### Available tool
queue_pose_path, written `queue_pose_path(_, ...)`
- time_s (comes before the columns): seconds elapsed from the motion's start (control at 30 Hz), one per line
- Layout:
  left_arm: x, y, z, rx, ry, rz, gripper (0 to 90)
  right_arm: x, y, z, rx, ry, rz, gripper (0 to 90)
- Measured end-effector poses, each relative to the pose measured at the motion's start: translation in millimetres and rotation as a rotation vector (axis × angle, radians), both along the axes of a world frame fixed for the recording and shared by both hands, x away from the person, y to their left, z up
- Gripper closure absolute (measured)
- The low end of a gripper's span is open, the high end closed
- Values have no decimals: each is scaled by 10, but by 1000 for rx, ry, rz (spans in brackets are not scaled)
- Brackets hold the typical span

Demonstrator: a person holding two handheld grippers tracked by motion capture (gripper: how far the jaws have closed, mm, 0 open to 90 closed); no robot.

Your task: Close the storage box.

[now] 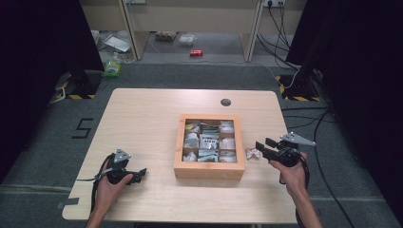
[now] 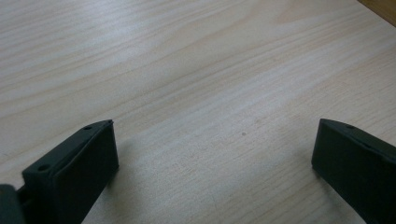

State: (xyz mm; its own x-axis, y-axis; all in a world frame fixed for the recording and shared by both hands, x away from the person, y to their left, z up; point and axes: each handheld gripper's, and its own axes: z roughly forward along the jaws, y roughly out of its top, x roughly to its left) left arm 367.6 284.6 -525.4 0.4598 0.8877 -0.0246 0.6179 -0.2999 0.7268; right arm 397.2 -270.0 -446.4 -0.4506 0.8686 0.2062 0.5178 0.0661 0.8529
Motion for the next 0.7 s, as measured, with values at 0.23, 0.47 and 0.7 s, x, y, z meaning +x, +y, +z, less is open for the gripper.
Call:
queue_pose_path(0.23, -1, 1, 0, 0, 0, 0, 0, 19, -88, -25, 13, 14, -33, 437)
queue_pose_path(0.47, -1, 1, 0, 1, 0, 0, 0, 45, -186, -62, 15, 29, -69, 398)
queue_pose_path(0.7, -1, 1, 0, 0, 0, 0, 0, 72, -296, -124, 24, 61, -108, 366)
